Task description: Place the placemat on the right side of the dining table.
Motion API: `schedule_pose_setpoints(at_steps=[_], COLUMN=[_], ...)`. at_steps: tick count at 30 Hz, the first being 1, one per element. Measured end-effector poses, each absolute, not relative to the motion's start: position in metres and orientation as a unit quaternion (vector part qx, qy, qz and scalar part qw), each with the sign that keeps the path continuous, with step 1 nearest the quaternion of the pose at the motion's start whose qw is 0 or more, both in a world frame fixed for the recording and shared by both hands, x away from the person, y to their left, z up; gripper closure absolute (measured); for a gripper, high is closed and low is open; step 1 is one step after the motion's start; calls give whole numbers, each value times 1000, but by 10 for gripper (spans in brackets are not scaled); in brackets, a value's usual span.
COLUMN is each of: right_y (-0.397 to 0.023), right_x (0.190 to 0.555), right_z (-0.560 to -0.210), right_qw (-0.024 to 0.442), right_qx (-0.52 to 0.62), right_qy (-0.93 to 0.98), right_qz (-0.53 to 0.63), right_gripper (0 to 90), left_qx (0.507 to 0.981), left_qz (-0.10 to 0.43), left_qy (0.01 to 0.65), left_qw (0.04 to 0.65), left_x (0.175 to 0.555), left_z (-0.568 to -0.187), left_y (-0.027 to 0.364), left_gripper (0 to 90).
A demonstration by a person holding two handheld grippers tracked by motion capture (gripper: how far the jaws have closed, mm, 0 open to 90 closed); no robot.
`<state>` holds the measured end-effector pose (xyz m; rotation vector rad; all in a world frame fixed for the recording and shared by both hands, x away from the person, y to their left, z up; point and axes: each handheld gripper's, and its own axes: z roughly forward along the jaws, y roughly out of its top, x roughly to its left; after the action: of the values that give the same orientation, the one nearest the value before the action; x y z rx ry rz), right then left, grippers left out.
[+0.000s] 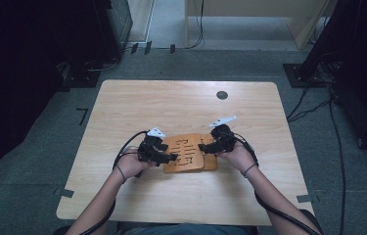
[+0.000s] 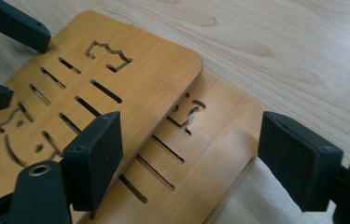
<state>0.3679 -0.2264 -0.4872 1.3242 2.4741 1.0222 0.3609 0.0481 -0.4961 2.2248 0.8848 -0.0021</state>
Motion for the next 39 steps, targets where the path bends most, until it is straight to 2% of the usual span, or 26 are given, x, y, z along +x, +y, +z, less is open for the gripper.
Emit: schedule_pose_setpoints(at_steps=[5,15,21,32,39], right_y=[-224,-213,-211,-210,-210], right_x=[369,372,376,375,375], right_z=[-484,-485,-480,-484,-486], right_qw=[51,11,-32,-73,-88], right_qx=[453,481,528,550,560], right_qy=[819,815,790,775,764], right_qz=[348,323,309,301,309], right_gripper=[337,435,514,549,533], left_qx=[862,863,862,860,861], left_qz=[-3,-3,-5,-19,-22], left_qy=[347,342,342,342,338], left_qw=[369,373,375,378,379], left_x=[361,360,361,365,367], left_z=[-497,-498,-498,-498,-498], left_y=[48,48,49,46,46], left_gripper=[334,326,323,322,318])
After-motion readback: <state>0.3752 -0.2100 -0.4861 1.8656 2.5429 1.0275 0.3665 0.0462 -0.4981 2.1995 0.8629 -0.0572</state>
